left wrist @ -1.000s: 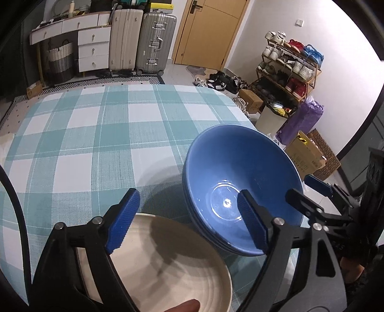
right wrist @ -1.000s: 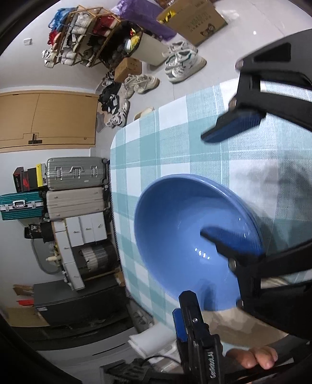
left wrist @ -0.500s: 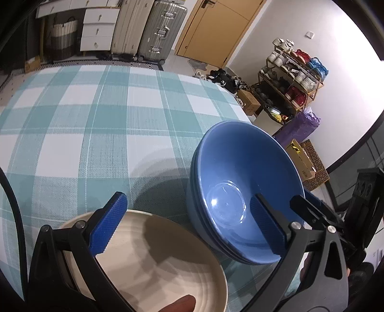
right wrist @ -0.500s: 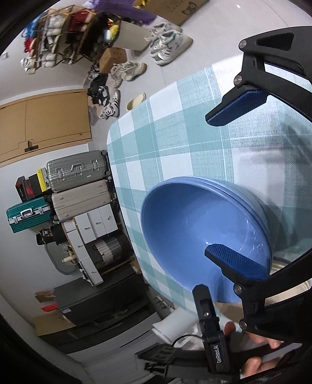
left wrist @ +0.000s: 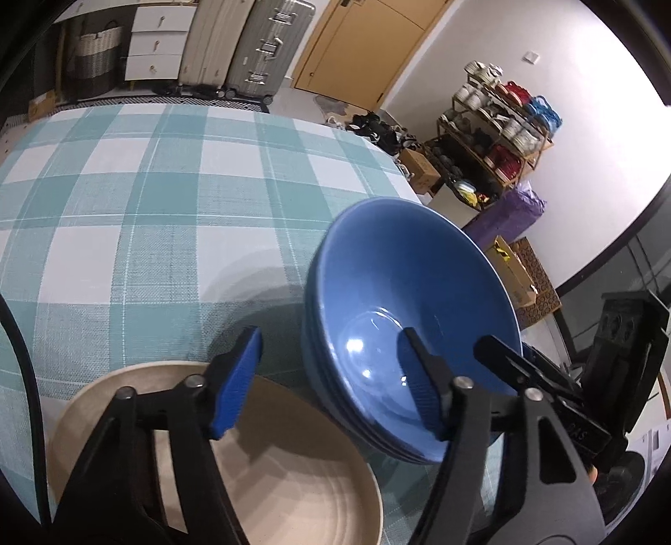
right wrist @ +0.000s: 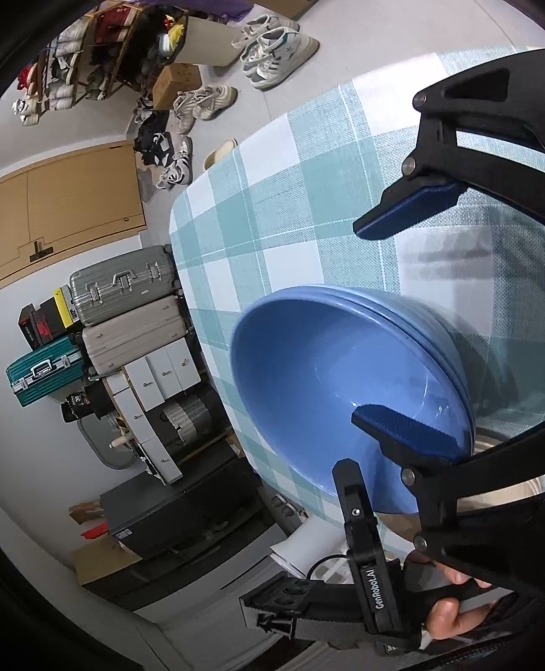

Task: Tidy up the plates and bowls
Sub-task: 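Close both grippers on the rim of the stacked blue bowls, then lift and carry the stacked blue bowls over the cream plate stack with both grippers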

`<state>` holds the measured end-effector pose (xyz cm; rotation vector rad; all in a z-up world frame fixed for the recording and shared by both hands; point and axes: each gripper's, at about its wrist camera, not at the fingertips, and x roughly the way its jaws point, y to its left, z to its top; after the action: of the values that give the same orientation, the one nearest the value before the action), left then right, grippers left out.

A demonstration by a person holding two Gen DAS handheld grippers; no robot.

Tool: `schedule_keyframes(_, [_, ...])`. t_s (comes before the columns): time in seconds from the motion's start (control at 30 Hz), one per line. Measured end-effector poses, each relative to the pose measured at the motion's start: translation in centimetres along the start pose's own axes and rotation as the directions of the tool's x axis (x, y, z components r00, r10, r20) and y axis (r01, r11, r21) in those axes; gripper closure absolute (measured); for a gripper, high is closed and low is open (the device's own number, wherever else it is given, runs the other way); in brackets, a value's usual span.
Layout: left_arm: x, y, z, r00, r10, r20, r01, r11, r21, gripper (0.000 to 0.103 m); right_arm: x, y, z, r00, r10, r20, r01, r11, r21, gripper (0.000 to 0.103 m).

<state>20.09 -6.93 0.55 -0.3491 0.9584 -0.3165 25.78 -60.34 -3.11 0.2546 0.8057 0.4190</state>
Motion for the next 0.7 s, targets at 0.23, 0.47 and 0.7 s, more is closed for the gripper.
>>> schedule_keyframes(0.23, [0.7,-0.8,-0.6,0.999,0.036,-0.031,-0.035,0.999,0.029,0.069,0.6,0.3,-0.3,1.0,0.011,-0.017,-0.011,1.0,0.004,0.043])
schedule_keyframes(0.47, [0.7,-1.7,-0.9,0.997,0.082,-0.015,-0.08,0.994,0.069,0.071,0.5,0.8,-0.4,1.0,-0.006,-0.009,0.005,1.0,-0.007,0.058])
schedule_keyframes(0.7, [0.4,-2.6,-1.1,0.994,0.107,0.007,-0.108,0.989,0.099,0.071,0.3,1.3,-0.5,0.999,-0.043,0.005,0.043,0.998,-0.038,0.059])
